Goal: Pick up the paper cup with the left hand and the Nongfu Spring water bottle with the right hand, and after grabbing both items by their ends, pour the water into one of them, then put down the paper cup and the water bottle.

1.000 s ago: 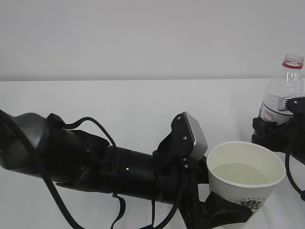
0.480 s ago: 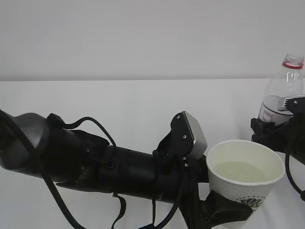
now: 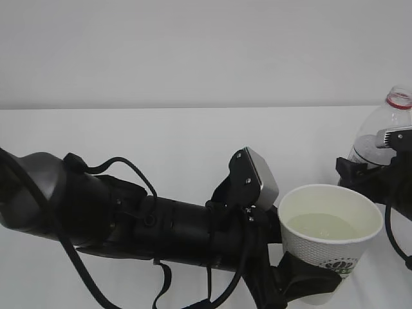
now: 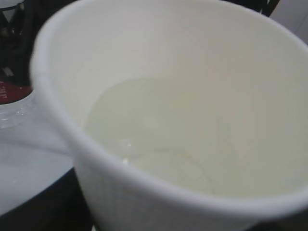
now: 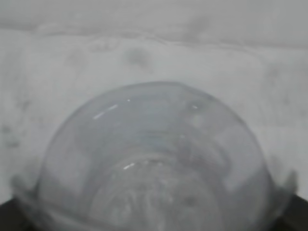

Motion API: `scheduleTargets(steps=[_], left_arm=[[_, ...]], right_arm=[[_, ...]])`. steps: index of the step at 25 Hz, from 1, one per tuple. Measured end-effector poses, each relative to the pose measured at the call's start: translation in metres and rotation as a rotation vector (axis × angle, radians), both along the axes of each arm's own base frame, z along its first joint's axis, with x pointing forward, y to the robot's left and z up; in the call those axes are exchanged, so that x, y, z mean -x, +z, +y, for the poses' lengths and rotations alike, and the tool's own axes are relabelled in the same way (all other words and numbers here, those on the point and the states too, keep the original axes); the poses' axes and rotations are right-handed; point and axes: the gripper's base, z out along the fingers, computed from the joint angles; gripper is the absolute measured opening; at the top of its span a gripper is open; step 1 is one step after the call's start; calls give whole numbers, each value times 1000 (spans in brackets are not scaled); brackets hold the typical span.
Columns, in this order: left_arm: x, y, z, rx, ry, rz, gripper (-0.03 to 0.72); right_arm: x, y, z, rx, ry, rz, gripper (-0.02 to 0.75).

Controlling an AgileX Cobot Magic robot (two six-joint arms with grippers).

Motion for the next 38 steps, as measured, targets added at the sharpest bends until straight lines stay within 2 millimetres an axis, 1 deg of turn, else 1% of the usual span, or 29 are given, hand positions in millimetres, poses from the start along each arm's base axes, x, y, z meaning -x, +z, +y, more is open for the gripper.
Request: scheduleTargets(steps=[5,7,18,28,38], left_arm=[[0,0,0,0,0,0,519],[0,0,0,0,0,0,519],[0,0,0,0,0,0,519],[0,0,0,0,0,0,519],[0,0,0,0,0,0,519]], right_arm=[[0,0,0,-2,-1,0,640],[0,-1,0,-1,1,8,652],[2,0,0,-3,2,32,661],[6,12,0,2,0,69,661],[16,32,-2,10,-2,100,661]])
